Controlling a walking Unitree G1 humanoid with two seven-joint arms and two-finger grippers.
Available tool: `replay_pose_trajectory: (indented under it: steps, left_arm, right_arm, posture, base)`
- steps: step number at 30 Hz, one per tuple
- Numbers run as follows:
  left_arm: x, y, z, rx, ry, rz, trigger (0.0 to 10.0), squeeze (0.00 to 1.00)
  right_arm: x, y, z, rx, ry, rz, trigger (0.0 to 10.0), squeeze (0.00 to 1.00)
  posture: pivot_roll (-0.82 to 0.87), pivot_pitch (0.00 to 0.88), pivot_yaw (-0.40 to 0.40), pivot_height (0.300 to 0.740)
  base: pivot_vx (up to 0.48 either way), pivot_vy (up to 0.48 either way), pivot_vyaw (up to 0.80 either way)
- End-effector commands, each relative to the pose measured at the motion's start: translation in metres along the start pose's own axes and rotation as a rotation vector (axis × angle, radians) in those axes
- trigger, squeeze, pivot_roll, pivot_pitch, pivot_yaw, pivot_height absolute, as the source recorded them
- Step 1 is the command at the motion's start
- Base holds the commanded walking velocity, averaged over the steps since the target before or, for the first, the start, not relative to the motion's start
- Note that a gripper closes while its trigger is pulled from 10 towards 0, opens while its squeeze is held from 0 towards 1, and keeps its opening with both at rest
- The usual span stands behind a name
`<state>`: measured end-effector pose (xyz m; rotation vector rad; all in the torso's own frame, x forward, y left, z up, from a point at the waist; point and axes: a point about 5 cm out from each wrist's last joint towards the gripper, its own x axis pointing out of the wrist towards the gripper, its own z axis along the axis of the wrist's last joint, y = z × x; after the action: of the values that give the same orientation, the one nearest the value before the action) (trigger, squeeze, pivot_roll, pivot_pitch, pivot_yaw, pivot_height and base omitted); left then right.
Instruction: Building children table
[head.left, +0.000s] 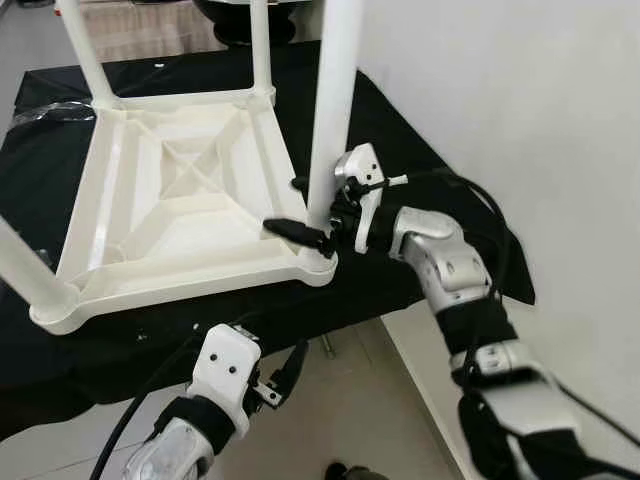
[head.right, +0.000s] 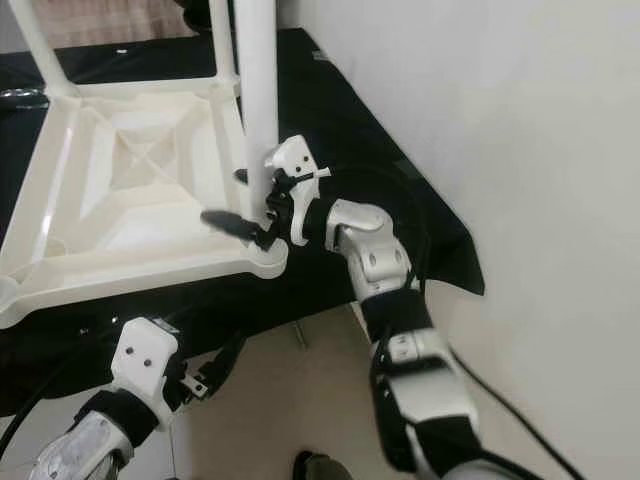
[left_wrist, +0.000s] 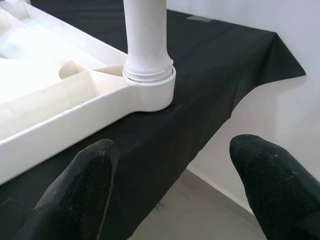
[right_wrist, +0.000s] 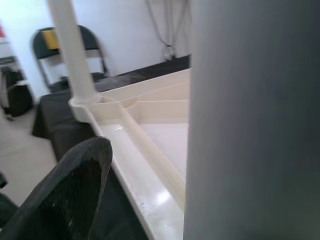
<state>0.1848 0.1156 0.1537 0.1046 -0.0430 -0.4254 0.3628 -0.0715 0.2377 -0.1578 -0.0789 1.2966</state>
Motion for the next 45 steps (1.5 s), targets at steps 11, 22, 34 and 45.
replay_pose_trajectory:
  steps: [11,22,34,45]
  left_arm:
    - [-0.012,-0.006,0.002,-0.006,0.015,0.006,10.0,0.00]
    - [-0.013,-0.009,0.002,-0.013,0.019,0.001,10.0,0.00]
    - [-0.010,-0.008,0.001,-0.011,0.013,0.005,10.0,0.00]
    - [-0.009,0.004,-0.002,0.006,0.019,0.005,10.0,0.00]
  right_arm:
    - [0.021,0.003,-0.012,0.092,0.094,0.209,10.0,0.00]
    - [0.012,0.000,-0.021,0.137,0.083,0.247,0.0,0.00]
    - [-0.020,-0.010,-0.037,0.101,0.042,0.015,0.0,0.00]
    - [-0.001,0.079,-0.060,0.284,0.086,-0.949,0.0,0.00]
  posture:
    - [0.10,0.231,-0.099,0.740]
    - [0.09,0.227,-0.097,0.740]
    - [0.08,0.208,-0.109,0.740]
    - [0.02,0.187,-0.059,0.740]
  base:
    - [0.000,0.000,0.00]
    - [0.000,0.000,0.00]
    - [0.000,0.000,0.00]
    - [0.000,0.000,0.00]
